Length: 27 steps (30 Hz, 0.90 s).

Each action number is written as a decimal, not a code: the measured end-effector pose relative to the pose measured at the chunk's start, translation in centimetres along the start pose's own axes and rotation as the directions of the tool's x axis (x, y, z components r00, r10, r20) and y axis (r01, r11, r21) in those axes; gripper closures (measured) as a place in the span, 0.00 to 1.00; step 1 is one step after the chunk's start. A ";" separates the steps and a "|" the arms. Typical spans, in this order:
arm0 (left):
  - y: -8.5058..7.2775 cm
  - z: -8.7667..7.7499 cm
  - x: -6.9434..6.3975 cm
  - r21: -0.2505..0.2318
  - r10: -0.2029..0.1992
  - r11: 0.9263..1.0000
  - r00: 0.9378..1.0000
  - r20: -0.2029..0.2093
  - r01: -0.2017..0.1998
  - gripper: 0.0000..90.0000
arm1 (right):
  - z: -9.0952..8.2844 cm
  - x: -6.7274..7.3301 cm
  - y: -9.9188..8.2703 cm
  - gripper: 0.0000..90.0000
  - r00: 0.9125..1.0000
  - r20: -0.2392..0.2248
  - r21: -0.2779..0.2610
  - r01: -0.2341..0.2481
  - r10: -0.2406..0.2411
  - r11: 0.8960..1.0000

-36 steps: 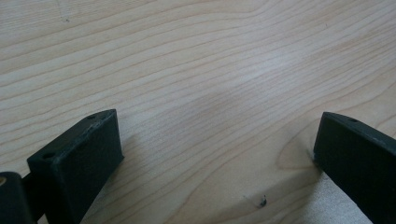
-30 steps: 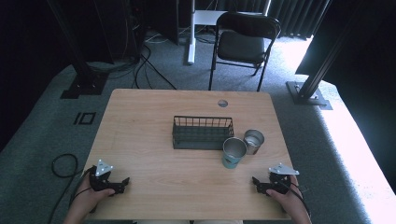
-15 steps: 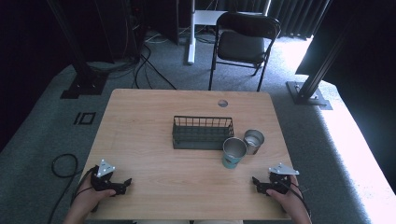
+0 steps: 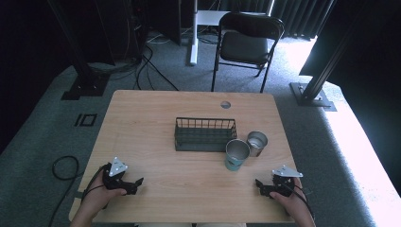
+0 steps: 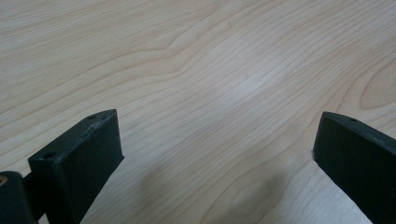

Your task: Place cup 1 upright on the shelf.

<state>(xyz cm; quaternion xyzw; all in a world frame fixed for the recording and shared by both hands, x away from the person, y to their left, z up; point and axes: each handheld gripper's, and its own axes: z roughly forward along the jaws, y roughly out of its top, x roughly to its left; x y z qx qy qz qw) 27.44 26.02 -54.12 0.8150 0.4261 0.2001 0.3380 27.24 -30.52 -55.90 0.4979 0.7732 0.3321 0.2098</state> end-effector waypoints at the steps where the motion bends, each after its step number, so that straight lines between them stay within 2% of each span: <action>1: 0.1 0.1 -0.2 -0.002 0.005 1.000 1.000 0.005 -0.005 0.02 | 0.0 0.0 0.0 0.12 1.000 0.000 0.000 0.000 0.000 1.000; 3: 0.3 0.4 -0.4 -0.006 0.007 1.000 1.000 0.010 -0.007 0.08 | 0.0 0.0 0.0 0.12 1.000 0.000 0.000 0.000 0.000 1.000; 12: 1.4 1.1 -1.3 -0.019 0.033 0.999 0.999 0.018 -0.033 0.08 | 0.0 0.0 0.0 0.12 1.000 0.000 0.000 0.000 0.000 1.000; 27: 3.2 1.9 -3.3 -0.056 0.081 0.995 0.994 0.079 -0.077 0.07 | 0.0 0.0 0.0 0.12 1.000 0.000 0.000 0.000 0.000 1.000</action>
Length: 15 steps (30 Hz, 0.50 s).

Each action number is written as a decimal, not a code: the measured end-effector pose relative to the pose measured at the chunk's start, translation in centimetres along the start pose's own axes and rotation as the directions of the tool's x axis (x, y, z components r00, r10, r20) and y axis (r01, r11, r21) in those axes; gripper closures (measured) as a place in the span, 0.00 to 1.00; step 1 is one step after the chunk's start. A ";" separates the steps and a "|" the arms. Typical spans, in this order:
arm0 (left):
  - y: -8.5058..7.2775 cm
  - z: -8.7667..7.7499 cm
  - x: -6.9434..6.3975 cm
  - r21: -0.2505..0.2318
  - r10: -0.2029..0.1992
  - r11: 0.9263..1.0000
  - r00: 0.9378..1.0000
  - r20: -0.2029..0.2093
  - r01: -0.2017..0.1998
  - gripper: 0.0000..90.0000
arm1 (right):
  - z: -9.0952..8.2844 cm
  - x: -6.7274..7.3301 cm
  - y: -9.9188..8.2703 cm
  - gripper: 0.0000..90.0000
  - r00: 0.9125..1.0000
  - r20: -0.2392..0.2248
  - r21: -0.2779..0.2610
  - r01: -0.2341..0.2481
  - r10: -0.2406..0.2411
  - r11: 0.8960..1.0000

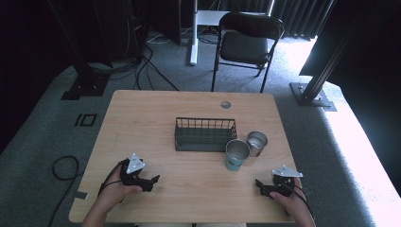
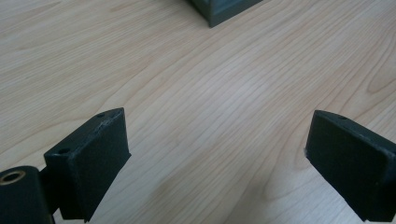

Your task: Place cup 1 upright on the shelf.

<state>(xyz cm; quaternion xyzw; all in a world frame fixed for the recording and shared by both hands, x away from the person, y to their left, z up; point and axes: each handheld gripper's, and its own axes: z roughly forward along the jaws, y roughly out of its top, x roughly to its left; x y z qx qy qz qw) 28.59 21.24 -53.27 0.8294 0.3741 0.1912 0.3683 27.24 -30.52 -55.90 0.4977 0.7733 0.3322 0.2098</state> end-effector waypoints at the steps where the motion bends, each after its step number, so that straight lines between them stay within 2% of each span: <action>1: 0.1 0.1 -0.2 -0.004 0.003 1.000 1.000 0.007 -0.003 0.07 | 0.0 0.0 0.0 0.12 1.000 0.000 0.000 0.000 0.000 1.000; 15: 2.2 1.9 -2.6 -0.011 0.080 0.997 0.995 0.066 -0.079 0.07 | 0.0 0.0 0.0 0.12 1.000 0.000 0.001 -0.001 0.001 1.000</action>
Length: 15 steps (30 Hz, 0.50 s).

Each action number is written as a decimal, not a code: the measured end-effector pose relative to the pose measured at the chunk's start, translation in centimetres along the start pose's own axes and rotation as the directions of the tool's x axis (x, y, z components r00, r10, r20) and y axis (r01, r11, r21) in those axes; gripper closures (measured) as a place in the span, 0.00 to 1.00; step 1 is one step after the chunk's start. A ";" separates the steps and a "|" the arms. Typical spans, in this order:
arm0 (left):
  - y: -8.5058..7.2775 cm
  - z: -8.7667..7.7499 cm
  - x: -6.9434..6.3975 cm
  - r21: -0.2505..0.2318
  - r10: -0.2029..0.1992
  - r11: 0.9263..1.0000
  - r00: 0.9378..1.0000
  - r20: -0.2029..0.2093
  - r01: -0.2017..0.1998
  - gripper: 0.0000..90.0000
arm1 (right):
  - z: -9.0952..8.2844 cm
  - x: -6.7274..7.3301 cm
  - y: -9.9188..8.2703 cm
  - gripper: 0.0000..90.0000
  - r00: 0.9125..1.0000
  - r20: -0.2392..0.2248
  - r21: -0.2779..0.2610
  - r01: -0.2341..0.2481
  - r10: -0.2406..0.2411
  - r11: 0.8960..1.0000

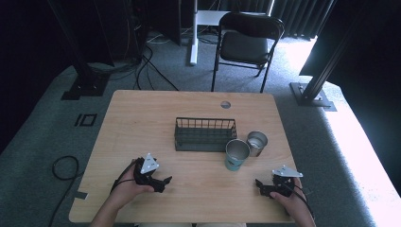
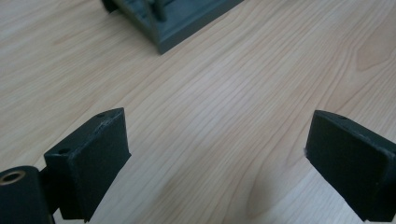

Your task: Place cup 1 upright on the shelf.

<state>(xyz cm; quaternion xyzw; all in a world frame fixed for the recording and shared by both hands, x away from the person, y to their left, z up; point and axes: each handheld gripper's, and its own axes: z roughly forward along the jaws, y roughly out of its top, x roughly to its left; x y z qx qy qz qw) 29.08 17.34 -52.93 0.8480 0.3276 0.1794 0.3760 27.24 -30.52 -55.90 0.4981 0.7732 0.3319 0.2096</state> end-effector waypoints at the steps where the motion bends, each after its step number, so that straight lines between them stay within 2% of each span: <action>1: 0.2 0.1 -0.1 -0.011 0.001 1.000 1.000 0.007 -0.001 0.07 | 0.0 0.0 0.0 0.12 1.000 0.000 0.000 0.000 0.000 1.000; 15: 2.5 2.0 -2.3 -0.047 0.064 0.997 0.996 0.064 -0.061 0.07 | 0.0 0.0 0.0 0.12 1.000 0.000 -0.001 0.000 0.000 1.000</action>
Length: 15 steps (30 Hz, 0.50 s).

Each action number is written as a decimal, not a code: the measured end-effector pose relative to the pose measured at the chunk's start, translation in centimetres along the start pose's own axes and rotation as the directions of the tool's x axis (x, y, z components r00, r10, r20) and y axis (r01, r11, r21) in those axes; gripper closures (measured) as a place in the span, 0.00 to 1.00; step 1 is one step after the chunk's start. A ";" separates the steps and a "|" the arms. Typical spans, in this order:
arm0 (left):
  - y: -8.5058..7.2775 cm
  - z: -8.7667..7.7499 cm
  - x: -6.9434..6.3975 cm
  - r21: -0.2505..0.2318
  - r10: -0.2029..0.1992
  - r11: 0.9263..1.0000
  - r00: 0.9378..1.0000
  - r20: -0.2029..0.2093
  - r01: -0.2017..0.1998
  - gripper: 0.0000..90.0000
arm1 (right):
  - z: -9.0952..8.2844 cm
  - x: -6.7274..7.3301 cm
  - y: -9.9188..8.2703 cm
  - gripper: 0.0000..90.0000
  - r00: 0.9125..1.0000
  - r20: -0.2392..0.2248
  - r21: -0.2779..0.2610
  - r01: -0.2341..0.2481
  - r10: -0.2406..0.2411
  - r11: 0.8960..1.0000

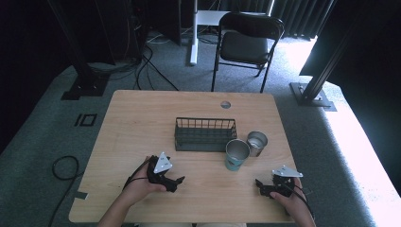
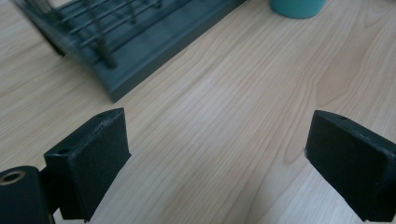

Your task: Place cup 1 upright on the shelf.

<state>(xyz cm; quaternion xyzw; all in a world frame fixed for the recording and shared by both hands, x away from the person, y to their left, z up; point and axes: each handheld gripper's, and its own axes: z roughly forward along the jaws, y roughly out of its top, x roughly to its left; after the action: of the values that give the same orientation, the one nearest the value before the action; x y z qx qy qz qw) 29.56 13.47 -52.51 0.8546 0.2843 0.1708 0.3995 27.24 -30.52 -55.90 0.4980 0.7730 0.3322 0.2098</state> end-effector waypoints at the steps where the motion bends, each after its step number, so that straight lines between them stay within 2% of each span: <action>1: 0.2 0.1 -0.1 -0.005 0.002 1.000 1.000 0.005 -0.002 0.07 | 0.0 0.0 0.0 0.12 1.000 0.000 0.000 0.000 0.000 1.000; 15: 3.3 2.6 -2.0 -0.064 0.036 0.997 0.998 0.058 -0.033 0.07 | 0.0 0.0 0.0 0.12 1.000 0.000 0.000 0.000 0.000 1.000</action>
<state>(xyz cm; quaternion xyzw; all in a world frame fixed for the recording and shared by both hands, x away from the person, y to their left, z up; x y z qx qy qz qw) 30.49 9.01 -51.67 0.8511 0.2521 0.1613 0.4313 27.24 -30.52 -55.90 0.4981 0.7730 0.3322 0.2096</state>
